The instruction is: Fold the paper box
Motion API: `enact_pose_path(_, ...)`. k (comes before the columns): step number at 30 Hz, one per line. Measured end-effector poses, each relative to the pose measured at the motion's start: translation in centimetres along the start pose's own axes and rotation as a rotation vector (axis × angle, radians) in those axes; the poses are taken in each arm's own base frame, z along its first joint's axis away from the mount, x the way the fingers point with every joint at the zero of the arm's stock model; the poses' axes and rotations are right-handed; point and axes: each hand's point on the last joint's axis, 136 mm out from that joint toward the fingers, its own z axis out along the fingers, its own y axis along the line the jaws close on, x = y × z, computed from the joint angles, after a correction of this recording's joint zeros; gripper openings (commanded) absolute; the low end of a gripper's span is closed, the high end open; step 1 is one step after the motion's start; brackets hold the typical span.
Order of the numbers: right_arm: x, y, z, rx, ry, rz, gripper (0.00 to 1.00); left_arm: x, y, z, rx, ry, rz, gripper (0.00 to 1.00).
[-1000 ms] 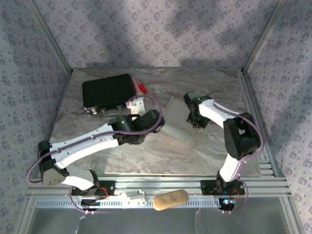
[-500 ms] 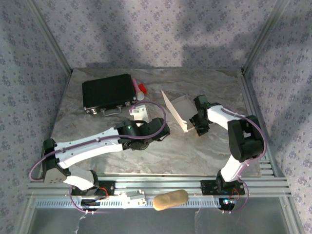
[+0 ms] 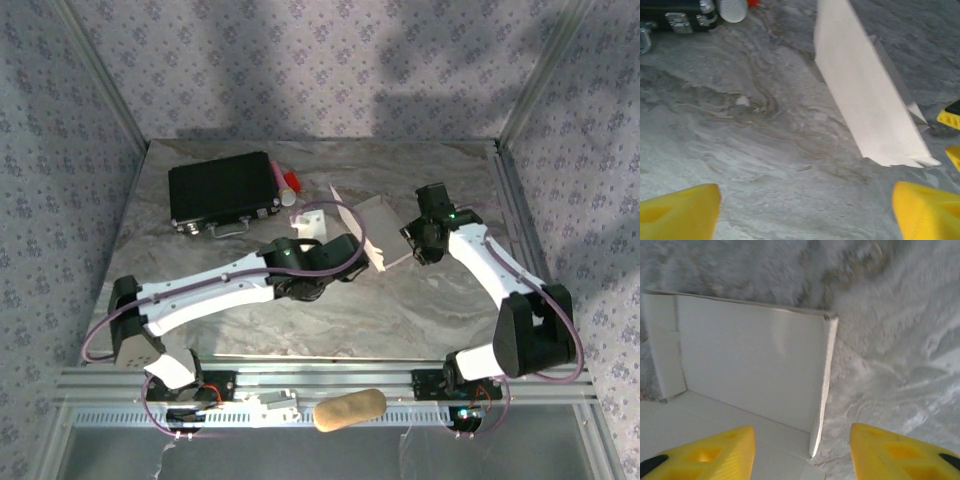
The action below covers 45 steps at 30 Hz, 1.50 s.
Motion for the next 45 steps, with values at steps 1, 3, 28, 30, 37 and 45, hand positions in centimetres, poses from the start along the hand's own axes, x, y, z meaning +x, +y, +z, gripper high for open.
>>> enact_pose_path(1,-0.4,0.1,-0.5,-0.012,-0.019,-0.038,0.49,-0.3,-1.0,0.2,0.008,0.002,-0.002,0.92)
enact_pose_path(3,-1.0,0.3,-1.6,-0.034,-0.055,-0.106,0.48,-1.0,-2.5,0.6,0.017,0.005,-0.011,0.92)
enact_pose_path(28,-1.5,-2.2,-3.2,-0.025,-0.153,-0.354,0.44,-1.8,-6.3,10.9,-0.133,0.107,0.062,0.33)
enact_pose_path(30,-1.5,-2.2,-3.2,-0.026,-0.154,-0.355,0.44,-1.7,-5.9,10.9,-0.149,0.107,0.077,0.25)
enact_pose_path(37,-1.6,-2.2,-3.2,-0.029,-0.156,-0.361,0.41,-2.4,-4.7,10.9,-0.204,0.074,0.128,0.06)
enact_pose_path(45,-1.5,-1.6,-4.6,-0.082,-0.173,-0.369,0.39,-3.9,-3.5,10.6,-0.259,0.028,0.347,0.00)
